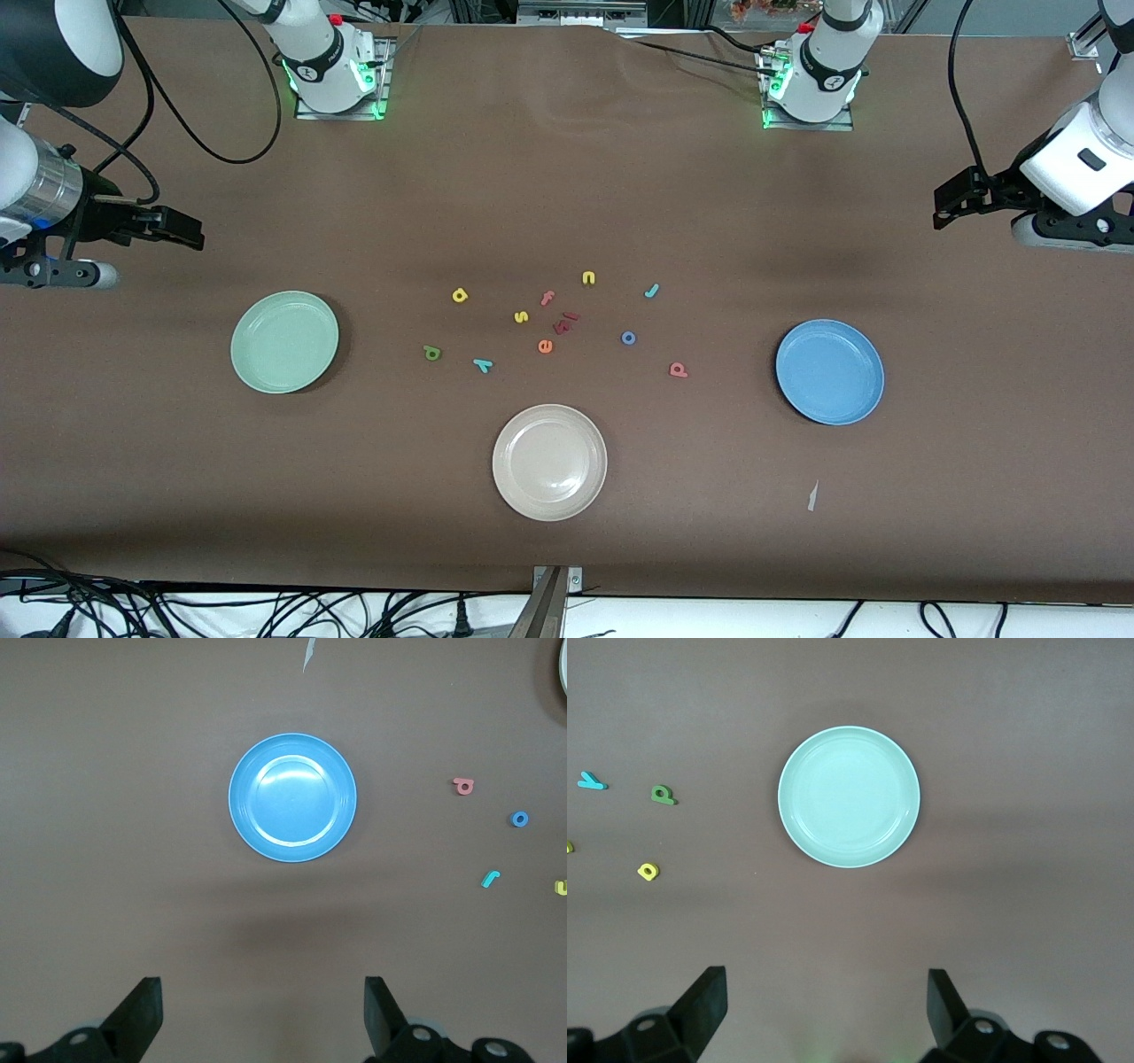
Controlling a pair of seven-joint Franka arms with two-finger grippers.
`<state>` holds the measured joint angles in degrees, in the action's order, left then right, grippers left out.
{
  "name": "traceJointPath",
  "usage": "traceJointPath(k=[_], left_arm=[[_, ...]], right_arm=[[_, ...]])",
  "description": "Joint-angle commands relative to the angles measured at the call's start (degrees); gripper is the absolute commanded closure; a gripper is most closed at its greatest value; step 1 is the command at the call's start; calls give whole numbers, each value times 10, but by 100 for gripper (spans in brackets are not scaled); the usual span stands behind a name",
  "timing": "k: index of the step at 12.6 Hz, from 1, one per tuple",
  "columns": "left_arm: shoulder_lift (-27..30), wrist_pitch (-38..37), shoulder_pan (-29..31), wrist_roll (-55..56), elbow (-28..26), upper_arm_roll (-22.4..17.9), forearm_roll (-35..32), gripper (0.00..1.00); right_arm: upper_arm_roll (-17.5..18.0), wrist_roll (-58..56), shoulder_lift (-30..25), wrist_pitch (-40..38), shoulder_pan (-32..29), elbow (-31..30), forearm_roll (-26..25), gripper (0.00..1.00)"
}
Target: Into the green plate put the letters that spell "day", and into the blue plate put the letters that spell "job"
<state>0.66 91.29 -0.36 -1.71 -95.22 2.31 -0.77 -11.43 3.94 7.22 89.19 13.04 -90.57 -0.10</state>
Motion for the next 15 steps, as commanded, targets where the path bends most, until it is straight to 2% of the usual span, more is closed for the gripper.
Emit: traceJointPath(k=[1,15], left_arm=[[-8,-15,-2,2,19,-2,14,0],[-8,-15,-3,1,20,5,14,0]], right_arm=[[-2,4,6,-4,1,13,5,0],[-2,4,6,-4,1,13,5,0]])
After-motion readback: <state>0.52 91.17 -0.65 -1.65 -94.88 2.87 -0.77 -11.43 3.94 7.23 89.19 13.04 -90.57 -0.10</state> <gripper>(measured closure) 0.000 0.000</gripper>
